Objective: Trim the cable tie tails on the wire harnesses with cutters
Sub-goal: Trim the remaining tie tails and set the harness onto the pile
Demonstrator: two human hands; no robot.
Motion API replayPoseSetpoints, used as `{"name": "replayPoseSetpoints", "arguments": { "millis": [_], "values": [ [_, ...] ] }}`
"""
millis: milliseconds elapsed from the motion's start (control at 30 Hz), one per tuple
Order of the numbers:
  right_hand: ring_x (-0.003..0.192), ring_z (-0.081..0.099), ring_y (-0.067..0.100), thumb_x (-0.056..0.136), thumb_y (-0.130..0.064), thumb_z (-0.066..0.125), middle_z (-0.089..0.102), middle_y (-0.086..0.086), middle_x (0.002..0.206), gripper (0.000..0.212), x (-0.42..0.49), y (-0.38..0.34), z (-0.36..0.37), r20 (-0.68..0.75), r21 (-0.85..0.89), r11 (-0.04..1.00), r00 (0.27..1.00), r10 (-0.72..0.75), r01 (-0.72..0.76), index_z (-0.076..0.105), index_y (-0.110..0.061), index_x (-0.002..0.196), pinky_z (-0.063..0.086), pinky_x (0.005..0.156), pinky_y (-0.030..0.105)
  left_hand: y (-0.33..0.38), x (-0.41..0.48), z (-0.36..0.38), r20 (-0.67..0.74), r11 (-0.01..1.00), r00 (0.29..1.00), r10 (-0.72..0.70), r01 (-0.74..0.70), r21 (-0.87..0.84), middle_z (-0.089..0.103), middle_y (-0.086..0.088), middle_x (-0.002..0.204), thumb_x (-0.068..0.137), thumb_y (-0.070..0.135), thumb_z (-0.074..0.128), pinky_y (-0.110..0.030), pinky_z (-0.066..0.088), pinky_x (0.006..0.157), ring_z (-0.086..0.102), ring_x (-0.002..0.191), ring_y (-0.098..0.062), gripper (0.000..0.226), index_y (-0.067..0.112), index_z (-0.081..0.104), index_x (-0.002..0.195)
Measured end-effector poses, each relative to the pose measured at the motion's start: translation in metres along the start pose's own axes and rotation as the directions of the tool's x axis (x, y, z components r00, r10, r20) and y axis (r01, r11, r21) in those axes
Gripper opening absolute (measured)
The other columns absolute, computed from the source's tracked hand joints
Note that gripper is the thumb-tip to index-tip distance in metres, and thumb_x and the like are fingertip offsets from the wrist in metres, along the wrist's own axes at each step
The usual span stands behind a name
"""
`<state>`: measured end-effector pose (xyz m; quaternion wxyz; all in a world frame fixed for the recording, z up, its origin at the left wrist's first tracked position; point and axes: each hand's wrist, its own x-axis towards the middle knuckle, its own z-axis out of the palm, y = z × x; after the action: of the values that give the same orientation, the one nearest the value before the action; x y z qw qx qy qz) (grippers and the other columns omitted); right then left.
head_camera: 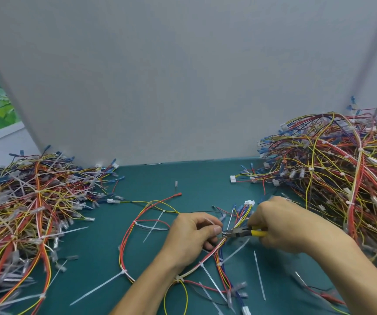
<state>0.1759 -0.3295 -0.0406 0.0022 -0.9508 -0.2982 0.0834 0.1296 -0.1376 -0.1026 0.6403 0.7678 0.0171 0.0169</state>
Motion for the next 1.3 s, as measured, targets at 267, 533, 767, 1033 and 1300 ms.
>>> {"name": "replayPoseSetpoints", "arguments": {
  "millis": [267, 533, 767, 1033, 1300],
  "values": [
    [0.078, 0.056, 0.031, 0.077, -0.019, 0.057, 0.039, -0.003, 0.066, 0.029, -0.0001, -0.0031, 0.0000, 0.002, -0.051, 0.999, 1.000, -0.003, 0.003, 0.046, -0.029, 0.052, 0.047, 0.063, 0.032, 0.0032, -0.0020, 0.0000, 0.004, 1.000, 1.000, -0.006, 0.006, 0.005, 0.061, 0.004, 0.052, 0.085, -0.005, 0.063, -0.020, 0.049, 0.049, 0.056, 0.047, -0.008, 0.024, 0.016, 0.070, 0.074],
    [0.082, 0.058, 0.032, 0.075, -0.016, 0.056, 0.041, 0.000, 0.069, 0.021, 0.0004, -0.0044, 0.0011, 0.004, -0.059, 0.998, 1.000, 0.000, 0.001, 0.046, -0.023, 0.058, 0.049, 0.065, 0.035, 0.0056, -0.0028, 0.0002, -0.008, 1.000, 1.000, -0.006, 0.006, 0.027, 0.061, 0.005, 0.052, 0.085, -0.005, 0.063, -0.018, 0.048, 0.049, 0.055, 0.046, -0.005, 0.021, 0.013, 0.070, 0.077],
    [0.089, 0.058, 0.030, 0.080, -0.020, 0.057, 0.042, -0.001, 0.072, 0.020, -0.0004, -0.0059, -0.0009, 0.038, -0.083, 0.997, 0.999, 0.004, -0.001, 0.049, -0.026, 0.062, 0.047, 0.064, 0.035, 0.0044, -0.0014, 0.0009, -0.013, 0.999, 1.000, -0.007, 0.008, 0.048, 0.062, 0.005, 0.055, 0.085, -0.004, 0.064, -0.020, 0.050, 0.051, 0.057, 0.050, -0.007, 0.021, 0.014, 0.070, 0.078],
    [0.087, 0.059, 0.030, 0.079, -0.019, 0.059, 0.042, 0.000, 0.072, 0.023, -0.0004, -0.0063, 0.0006, 0.045, -0.067, 0.997, 0.998, 0.031, -0.028, 0.047, -0.025, 0.060, 0.046, 0.062, 0.034, 0.0018, -0.0001, 0.0022, -0.016, 0.999, 1.000, -0.009, 0.009, 0.043, 0.062, 0.005, 0.054, 0.085, -0.004, 0.064, -0.019, 0.049, 0.051, 0.057, 0.050, -0.007, 0.022, 0.015, 0.070, 0.076],
    [0.089, 0.057, 0.028, 0.078, -0.024, 0.059, 0.041, -0.003, 0.070, 0.014, -0.0009, -0.0062, 0.0024, 0.037, -0.066, 0.998, 0.999, 0.021, -0.019, 0.052, -0.026, 0.067, 0.046, 0.064, 0.035, 0.0006, 0.0006, 0.0022, -0.017, 0.999, 1.000, -0.008, 0.009, 0.043, 0.063, 0.005, 0.055, 0.084, -0.004, 0.064, -0.020, 0.049, 0.052, 0.057, 0.051, -0.007, 0.022, 0.016, 0.070, 0.076]
  ]
}}
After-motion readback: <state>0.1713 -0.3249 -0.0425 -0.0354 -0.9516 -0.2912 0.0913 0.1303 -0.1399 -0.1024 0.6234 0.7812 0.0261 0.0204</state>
